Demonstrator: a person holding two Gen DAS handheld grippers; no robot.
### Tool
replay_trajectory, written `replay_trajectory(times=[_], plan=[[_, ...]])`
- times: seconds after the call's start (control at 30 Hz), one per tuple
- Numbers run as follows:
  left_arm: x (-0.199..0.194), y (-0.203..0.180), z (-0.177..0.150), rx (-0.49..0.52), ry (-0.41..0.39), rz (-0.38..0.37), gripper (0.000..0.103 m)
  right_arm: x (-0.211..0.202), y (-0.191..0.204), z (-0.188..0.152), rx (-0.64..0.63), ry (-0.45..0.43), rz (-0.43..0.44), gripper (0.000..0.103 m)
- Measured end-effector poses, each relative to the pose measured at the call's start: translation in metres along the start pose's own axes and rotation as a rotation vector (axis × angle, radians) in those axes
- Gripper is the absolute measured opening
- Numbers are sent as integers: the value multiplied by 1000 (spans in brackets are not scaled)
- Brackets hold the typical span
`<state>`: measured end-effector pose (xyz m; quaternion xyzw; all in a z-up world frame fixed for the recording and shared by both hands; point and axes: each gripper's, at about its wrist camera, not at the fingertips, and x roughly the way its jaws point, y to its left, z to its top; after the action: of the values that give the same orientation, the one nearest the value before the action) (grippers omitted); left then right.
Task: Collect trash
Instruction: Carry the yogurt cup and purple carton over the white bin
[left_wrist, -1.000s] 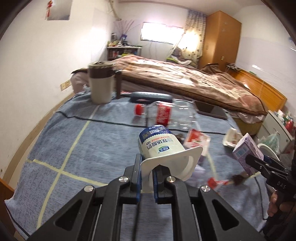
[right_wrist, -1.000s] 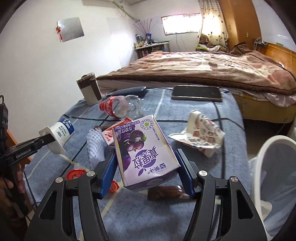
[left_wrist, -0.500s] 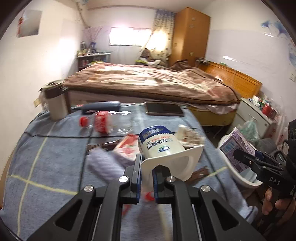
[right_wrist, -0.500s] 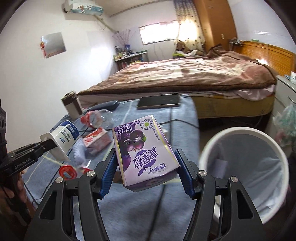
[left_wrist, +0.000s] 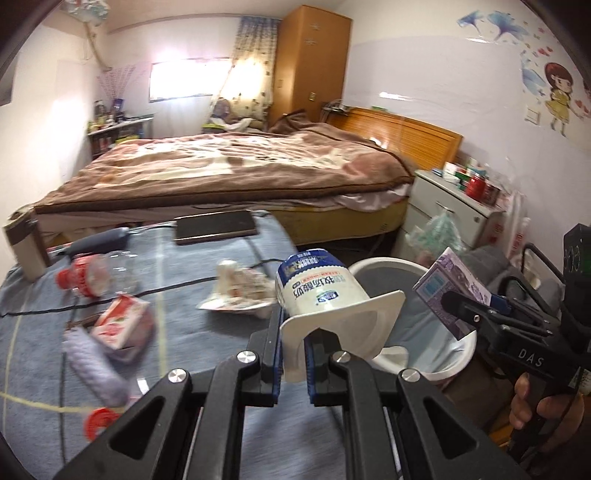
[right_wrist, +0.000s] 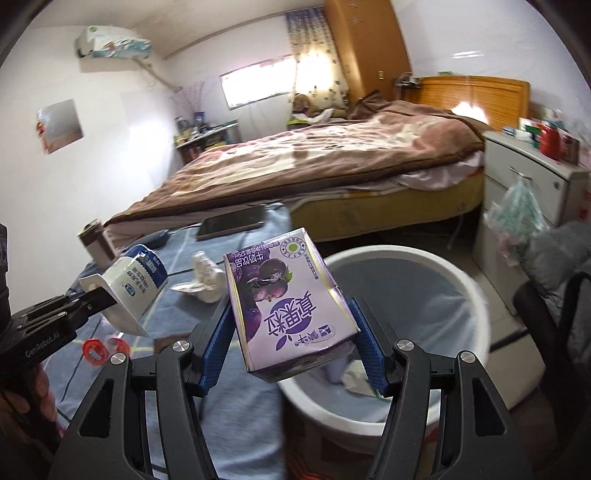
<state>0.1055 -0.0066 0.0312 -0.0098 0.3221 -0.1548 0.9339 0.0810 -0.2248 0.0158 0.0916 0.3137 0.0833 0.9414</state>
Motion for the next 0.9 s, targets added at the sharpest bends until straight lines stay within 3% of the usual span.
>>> replay_trajectory(times=[0.27,0.5,0.9], plan=[[32,-55,4,58,40,-79,11,-2,-36,-3,11,24,-117,63],[63,-89,3,102,92,-104,11,14,-69,-8,52,96,-181,63],[101,-114,-3,106,177,-149,13,40,-88,-11,42,201,-240,64]])
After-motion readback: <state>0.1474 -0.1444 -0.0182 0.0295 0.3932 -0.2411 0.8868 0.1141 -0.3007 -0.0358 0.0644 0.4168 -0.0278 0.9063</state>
